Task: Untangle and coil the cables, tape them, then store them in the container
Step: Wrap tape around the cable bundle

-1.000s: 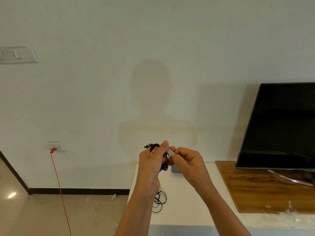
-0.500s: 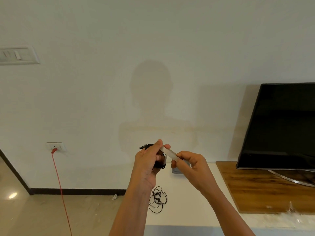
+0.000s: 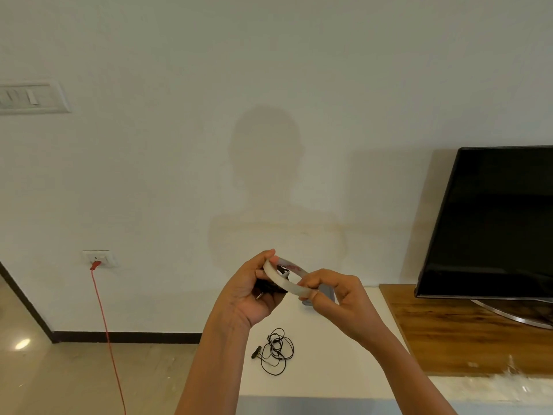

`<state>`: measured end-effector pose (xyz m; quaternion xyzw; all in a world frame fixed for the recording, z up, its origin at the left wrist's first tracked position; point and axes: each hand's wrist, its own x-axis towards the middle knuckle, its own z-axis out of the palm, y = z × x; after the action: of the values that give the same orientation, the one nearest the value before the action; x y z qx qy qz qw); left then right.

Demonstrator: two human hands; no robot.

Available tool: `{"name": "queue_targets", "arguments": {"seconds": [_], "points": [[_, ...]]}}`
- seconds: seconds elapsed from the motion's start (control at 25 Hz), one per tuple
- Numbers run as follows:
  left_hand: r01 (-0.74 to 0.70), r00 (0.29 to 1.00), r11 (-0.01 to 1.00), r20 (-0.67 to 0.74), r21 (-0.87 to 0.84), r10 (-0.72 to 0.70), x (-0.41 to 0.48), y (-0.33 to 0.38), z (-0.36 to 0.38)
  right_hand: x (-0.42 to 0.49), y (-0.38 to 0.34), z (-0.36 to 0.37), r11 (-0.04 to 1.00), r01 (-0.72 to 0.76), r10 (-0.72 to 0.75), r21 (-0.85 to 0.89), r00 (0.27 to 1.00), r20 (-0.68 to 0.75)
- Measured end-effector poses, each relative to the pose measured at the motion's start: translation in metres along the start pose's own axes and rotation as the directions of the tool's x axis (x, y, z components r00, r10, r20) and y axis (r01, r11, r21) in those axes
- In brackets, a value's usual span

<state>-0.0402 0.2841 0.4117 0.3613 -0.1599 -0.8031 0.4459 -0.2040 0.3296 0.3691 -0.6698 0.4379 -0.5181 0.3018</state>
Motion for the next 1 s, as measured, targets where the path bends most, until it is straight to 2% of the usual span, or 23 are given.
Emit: {"name": "queue_targets", "arguments": {"seconds": [0.16, 0.24, 0.36, 0.44, 0.48, 0.76, 1.0], "points": [[-0.032, 0.999, 0.999, -0.010, 0.024, 0.032, 0.004, -0.003, -0.003, 0.004, 0.001, -0.003, 0.999, -0.007, 0.008, 0.034, 1.000, -0.017], [-0.124, 0.992, 0.980, 0.001, 0.155, 0.125, 0.003, -0.008, -0.002, 0.008, -0.001, -0.003, 0.998, -0.037, 0.041, 0.059, 0.996, -0.073], [-0.332, 0.941, 0.816, 0.103, 0.473, 0.323, -0.003, -0.021, 0.004, 0.013, -0.006, 0.003, 0.991, -0.065, 0.085, 0.119, 0.983, -0.166], [-0.441, 0.886, 0.707, 0.140, 0.553, 0.443, -0.003, -0.029, 0.007, 0.014, -0.010, 0.008, 0.984, -0.080, 0.109, 0.159, 0.977, -0.184], [-0.460, 0.869, 0.690, 0.124, 0.559, 0.479, -0.002, -0.032, 0.007, 0.014, -0.011, 0.009, 0.982, -0.088, 0.118, 0.165, 0.976, -0.182], [-0.477, 0.855, 0.763, 0.029, 0.436, 0.518, 0.003, -0.035, 0.009, 0.009, -0.008, 0.010, 0.977, -0.141, 0.165, 0.160, 0.975, -0.146], [-0.345, 0.929, 0.899, -0.040, 0.271, 0.369, 0.003, -0.016, 0.008, 0.001, -0.005, 0.011, 0.975, -0.145, 0.163, 0.167, 0.982, -0.098]]}}
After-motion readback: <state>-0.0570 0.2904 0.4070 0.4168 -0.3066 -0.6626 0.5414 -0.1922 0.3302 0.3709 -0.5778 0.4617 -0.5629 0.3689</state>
